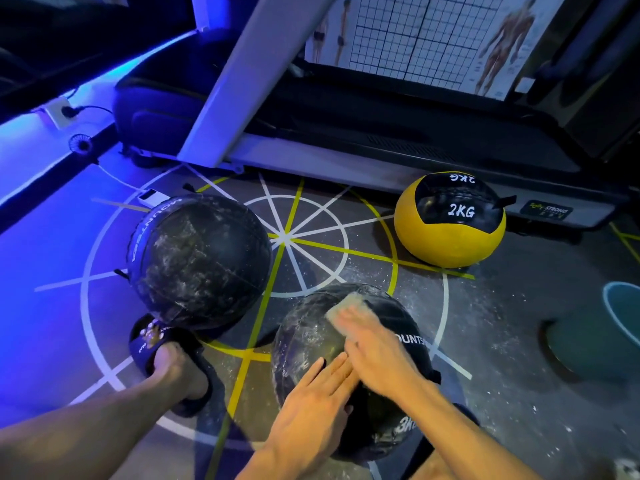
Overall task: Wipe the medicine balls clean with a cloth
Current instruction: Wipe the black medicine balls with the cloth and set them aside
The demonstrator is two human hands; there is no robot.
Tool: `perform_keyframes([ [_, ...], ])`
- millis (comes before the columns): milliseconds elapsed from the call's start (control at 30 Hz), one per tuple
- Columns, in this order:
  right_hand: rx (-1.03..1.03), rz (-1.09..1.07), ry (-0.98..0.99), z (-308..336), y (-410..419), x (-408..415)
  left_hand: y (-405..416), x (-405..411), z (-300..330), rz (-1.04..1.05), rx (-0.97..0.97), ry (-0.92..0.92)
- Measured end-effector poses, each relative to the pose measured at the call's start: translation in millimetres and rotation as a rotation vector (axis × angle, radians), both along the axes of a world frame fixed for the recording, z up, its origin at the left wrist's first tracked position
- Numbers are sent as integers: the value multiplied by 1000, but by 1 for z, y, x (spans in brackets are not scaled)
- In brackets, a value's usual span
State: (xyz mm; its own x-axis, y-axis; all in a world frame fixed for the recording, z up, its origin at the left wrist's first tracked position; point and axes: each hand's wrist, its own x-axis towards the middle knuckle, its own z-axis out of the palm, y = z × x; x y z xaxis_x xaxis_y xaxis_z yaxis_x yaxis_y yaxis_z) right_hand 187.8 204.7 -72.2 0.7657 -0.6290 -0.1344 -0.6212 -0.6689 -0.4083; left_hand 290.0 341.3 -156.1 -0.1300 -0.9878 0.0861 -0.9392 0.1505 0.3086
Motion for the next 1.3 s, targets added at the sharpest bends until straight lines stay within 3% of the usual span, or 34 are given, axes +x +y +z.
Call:
perform_keyframes([
  [67,-30,148,60,-10,-10,-2,-1,2,4,1,24,5],
  [200,-61,-256,65,-17,-62,-16,-2,3,10,3,44,-2],
  [233,-61,-247,55,-13,-60,-12,-3,3,11,1,51,11],
  [367,37,167,98,-11,-32,-3,-6,7,11,-9,71,35],
  [400,16,127,102,-11,-43,-6,-6,8,9,-14,55,30],
  [500,-9,-262,110,-9,-77,-21,-4,10,8,10,67,13],
  [533,2,-267,109,-9,-72,-23,-3,10,8,17,61,35],
  [700,25,219,28,-13,-29,-26,-2,15,5,38,39,84],
  [833,-4,-158,7,-4,-48,-19,-5,15,5,46,53,75],
  [967,135,228,78,11,-5,-1,-7,16,12,48,61,148],
  [1000,103,226,89,11,-9,1,-8,17,14,47,63,142],
  [1133,-74,-147,110,-1,-60,4,-5,17,18,44,67,27],
  [1300,-80,-151,151,-8,-56,7,12,16,23,39,81,110],
])
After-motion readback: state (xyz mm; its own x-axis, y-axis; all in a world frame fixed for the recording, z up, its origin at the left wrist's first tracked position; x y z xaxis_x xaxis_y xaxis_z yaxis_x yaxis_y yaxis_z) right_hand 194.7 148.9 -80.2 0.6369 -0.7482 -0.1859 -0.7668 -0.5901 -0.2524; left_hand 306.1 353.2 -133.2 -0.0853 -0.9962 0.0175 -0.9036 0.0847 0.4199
